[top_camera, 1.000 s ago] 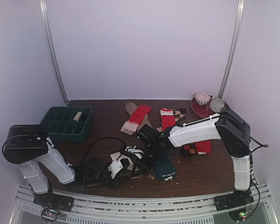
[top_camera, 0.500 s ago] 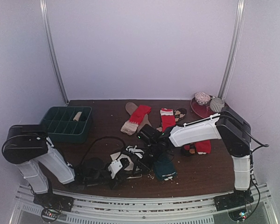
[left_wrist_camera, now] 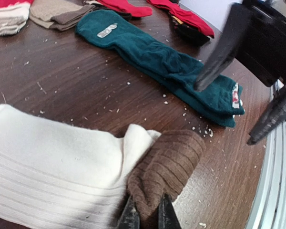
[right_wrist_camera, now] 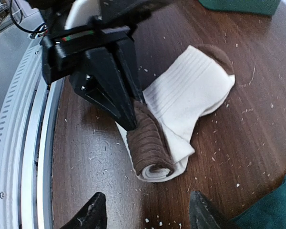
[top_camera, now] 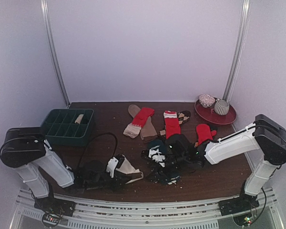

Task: Roll the socks
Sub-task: Roll a pair of socks at the center of the board.

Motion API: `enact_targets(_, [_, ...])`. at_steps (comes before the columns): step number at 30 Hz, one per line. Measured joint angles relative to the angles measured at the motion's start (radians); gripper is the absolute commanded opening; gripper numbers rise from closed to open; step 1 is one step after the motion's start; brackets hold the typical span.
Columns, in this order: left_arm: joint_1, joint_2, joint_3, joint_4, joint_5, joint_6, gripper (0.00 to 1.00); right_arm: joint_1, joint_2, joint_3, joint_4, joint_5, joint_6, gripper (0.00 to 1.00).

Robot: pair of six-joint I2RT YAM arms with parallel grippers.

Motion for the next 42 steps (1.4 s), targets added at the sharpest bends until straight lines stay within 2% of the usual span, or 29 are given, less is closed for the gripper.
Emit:
enact_targets(4, [0.007,0.021,-0.008,0.04,0.016,-0.084,0.0,0.006,-0.026,-0.093,0.192,0.006,-0.129,0.6])
enact_targets(11, [0.012,0.066,-0.052,0.156,0.029,-0.14,0.0,0.008,0.092,-0.028,0.302,-0.019,-0.252,0.6])
enact_targets(16, [0.012,0.069,-0.06,0.172,0.034,-0.144,0.0,0.008,0.167,0.037,0.289,-0.066,-0.286,0.58])
enact_targets(28, [0.012,0.073,-0.065,0.182,0.039,-0.144,0.0,0.014,0.252,0.151,0.106,-0.158,-0.315,0.5])
enact_targets(33, [0.013,0.079,-0.065,0.191,0.042,-0.144,0.0,0.016,0.272,0.171,0.069,-0.16,-0.322,0.33])
enact_targets(42, [0.014,0.103,-0.063,0.228,0.047,-0.142,0.0,0.015,0.28,0.217,0.004,-0.167,-0.275,0.24])
